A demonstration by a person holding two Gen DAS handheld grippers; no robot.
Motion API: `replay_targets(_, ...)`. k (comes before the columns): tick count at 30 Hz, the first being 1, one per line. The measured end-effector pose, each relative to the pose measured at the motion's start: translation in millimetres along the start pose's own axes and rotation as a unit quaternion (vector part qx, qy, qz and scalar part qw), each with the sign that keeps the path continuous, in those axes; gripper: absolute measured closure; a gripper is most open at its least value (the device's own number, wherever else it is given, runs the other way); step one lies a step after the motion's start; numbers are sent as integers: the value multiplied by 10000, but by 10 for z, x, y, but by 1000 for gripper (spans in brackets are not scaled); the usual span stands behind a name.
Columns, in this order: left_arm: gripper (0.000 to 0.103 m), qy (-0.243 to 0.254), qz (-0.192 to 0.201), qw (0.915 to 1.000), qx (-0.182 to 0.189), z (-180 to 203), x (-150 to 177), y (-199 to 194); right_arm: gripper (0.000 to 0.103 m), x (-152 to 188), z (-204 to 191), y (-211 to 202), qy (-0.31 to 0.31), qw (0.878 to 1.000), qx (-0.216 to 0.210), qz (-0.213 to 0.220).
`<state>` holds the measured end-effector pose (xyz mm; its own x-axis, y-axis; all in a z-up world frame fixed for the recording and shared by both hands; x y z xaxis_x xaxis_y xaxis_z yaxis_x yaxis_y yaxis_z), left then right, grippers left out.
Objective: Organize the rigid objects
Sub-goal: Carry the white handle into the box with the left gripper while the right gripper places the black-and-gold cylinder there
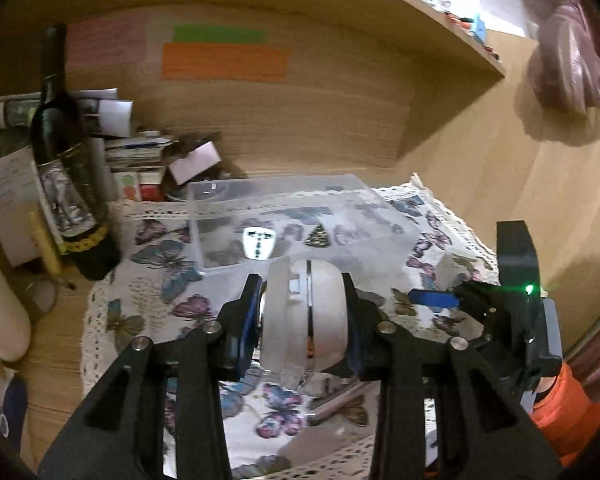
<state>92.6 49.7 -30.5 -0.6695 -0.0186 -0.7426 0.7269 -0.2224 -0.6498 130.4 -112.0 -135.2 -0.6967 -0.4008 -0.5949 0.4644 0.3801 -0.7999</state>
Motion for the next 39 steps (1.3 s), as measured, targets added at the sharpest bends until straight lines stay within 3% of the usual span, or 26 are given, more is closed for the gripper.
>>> replay_targets(4,66,-11,46,10000,-68,-76,3,4,23,-84,-78,190,-42,9994,120,-316)
replay_targets(8,66,-2,59,10000,-14,-111,-9,26,9,-132,-76,296,58,9987,123,-494)
replay_targets(17,66,100,26,9999,-37,-89,-34,101,9,-145,-100,394,94,9980,-20,-619)
replay_targets(18,67,95,23,9999,-27,-88,-35,107,12,-152,-103,393,95,9981,-28,-606)
replay_targets(19,67,82,24,10000,-21,-88,-37,108,21,-150,-98,384,98,9982,-43,-595)
replay_targets(22,66,57,63,10000,7,-93,-56,83,21,-123,-66,360,156,9983,25,-560)
replay_targets(28,66,92,250,9996,-17,-45,-167,-51,21,-61,39,165,298,9992,84,-256)
replay_targets(39,67,150,714,9970,-250,54,-606,-217,21,-293,287,-490,486,9955,187,787)
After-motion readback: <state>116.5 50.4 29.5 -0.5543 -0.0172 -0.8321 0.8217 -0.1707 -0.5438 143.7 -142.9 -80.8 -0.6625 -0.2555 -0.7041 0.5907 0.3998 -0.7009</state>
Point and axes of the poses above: each gripper's, at about its wrist camera, not at the fingertips, and y roughly the way its jaws point, z to its right, x to its underside, the point moved 1 cm from there along y, roughly the way its jaws point, and after that the axes turned 8 degrees about -z, right-handed, at the moved point
